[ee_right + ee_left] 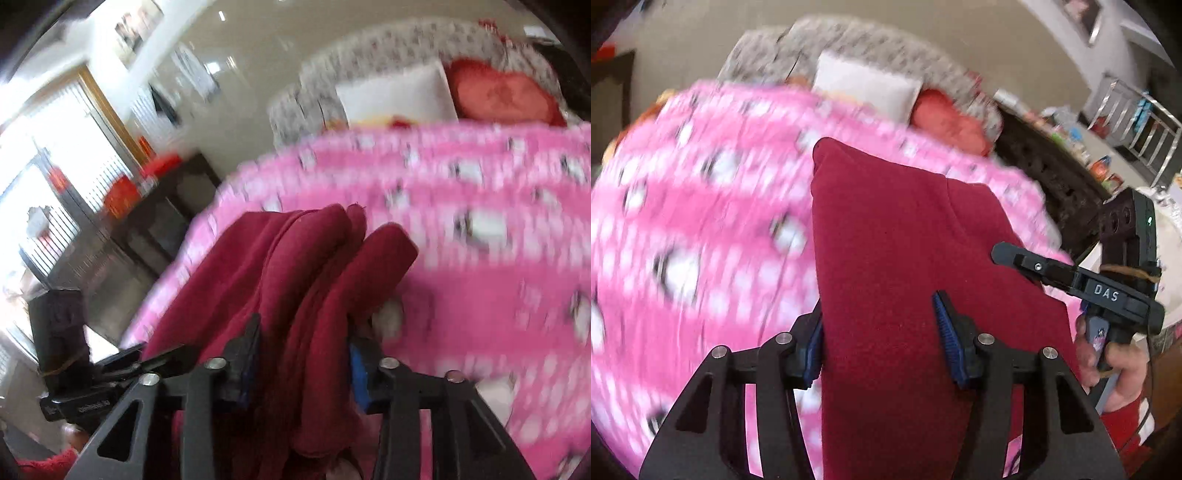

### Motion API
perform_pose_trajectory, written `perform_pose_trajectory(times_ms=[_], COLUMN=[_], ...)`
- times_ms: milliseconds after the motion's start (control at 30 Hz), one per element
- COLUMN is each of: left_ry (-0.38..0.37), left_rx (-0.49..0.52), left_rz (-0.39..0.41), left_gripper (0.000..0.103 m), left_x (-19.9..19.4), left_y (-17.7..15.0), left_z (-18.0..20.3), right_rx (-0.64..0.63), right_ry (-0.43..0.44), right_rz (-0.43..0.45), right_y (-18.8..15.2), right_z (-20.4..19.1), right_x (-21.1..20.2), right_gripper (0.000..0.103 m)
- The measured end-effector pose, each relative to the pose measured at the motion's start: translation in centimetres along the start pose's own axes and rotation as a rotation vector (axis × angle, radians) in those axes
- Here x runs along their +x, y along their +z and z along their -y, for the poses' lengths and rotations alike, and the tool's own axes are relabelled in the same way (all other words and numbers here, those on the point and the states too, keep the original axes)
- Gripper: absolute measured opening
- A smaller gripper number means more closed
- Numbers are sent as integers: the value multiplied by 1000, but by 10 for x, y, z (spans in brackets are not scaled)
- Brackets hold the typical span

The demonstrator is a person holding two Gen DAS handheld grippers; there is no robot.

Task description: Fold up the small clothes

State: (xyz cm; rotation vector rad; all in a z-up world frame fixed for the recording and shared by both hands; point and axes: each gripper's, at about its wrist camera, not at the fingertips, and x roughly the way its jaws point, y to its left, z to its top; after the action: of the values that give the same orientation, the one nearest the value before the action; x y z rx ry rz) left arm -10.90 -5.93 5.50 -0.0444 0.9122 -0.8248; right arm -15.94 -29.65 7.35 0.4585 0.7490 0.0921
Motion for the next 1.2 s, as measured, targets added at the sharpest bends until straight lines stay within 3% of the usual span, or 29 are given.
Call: perform_pose_trajectory(times_ms=[67, 167, 233, 300, 400, 500, 567, 633, 700, 800, 967, 1100, 1200], left_ry=[1, -73, -57, -41, -61, -81, -83, -80, -103, -158, -84, -27, -31], left_rx=[-49, -138, -127, -116, -88, -46, -22, -5, 20, 40, 154, 229, 212], left_rz=[-73, -24, 38, 98, 106, 83, 65, 67, 68, 43, 52, 49, 42], left_gripper=[54, 61, 67, 75, 76, 76, 76, 76, 76, 78, 79, 79, 81], left_x=[12, -7, -25, -37, -41, -35, -28, -31, -32, -26, -8, -3, -3], left_y=[-17, -24, -23, -21, -20, -25, -27, -31, -34, -37, -46, -51, -51], left_z=[-18, -36, -36, -30, -19, -5, 5, 11, 20, 33, 56, 66, 62], right_rx=[11, 92, 93, 47, 28, 30, 18, -29, -66, -154, -179, -141, -77], right_ry=[-73, -38, -2, 14, 10, -7, -18, -51, -50, -119, -242, -213, -168], right_rz=[-11, 91, 141, 118, 40, -6, -7, 13, 44, 88, 10, 13, 45], right_y=[-10, -12, -11, -11, -13, -16, -12, -4, 1, 2, -6, -8, -7], right_z=[5, 14, 9, -9, -20, -20, -21, -24, -29, -35, -16, -6, -4], right_x=[-1, -39, -59, -57, -30, 8, 22, 25, 12, -12, 20, 21, -1], right_gripper=[52, 52, 52, 52, 49, 35, 11, 8, 7, 7, 7, 7, 12])
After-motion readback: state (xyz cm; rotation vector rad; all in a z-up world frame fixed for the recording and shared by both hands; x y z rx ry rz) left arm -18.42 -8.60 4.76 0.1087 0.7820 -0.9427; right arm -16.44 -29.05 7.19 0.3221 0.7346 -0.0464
